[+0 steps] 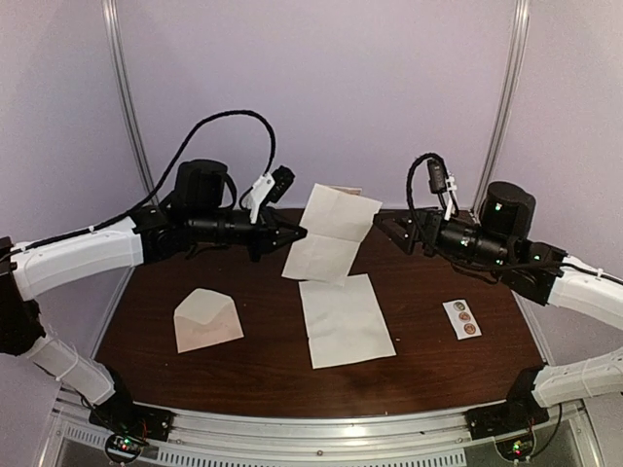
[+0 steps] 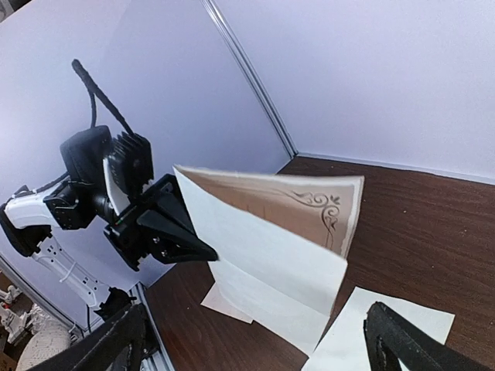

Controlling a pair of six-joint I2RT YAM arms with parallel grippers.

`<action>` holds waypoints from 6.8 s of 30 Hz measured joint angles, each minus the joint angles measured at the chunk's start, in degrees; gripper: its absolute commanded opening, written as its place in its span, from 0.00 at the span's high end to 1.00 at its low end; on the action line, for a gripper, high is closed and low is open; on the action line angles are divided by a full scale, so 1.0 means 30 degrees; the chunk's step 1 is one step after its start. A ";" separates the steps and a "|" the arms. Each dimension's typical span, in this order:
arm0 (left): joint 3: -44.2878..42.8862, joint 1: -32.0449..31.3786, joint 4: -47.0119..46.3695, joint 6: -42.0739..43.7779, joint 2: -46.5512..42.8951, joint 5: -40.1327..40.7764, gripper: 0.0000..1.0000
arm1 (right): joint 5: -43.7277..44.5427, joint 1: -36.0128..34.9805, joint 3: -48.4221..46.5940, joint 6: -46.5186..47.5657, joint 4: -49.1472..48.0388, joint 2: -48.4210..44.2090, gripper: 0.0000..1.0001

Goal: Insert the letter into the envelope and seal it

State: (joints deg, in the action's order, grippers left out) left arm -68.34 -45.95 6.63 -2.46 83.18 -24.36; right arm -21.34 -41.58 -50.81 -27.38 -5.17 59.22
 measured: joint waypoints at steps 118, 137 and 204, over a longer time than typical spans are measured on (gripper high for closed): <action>-0.1807 -0.1093 0.2142 0.0503 0.1851 -0.7089 0.25 | -0.2055 -0.2834 -0.7970 0.7176 1.0265 0.4080 1.00; -0.1800 -0.0976 0.1596 -0.0007 0.1741 -0.5989 1.00 | -0.0947 -0.2834 -0.7118 0.6186 0.8072 0.2455 0.97; -0.0459 0.0066 -0.0750 -0.0641 -0.0189 -0.6929 0.91 | -0.5865 -0.1428 -0.1341 0.0903 -0.2302 0.3614 1.00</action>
State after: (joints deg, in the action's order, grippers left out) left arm -69.71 -45.76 4.38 -4.38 82.61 -45.15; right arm -38.94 -45.87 -54.83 -24.67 -12.08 70.06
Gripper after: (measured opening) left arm 0.003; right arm 0.163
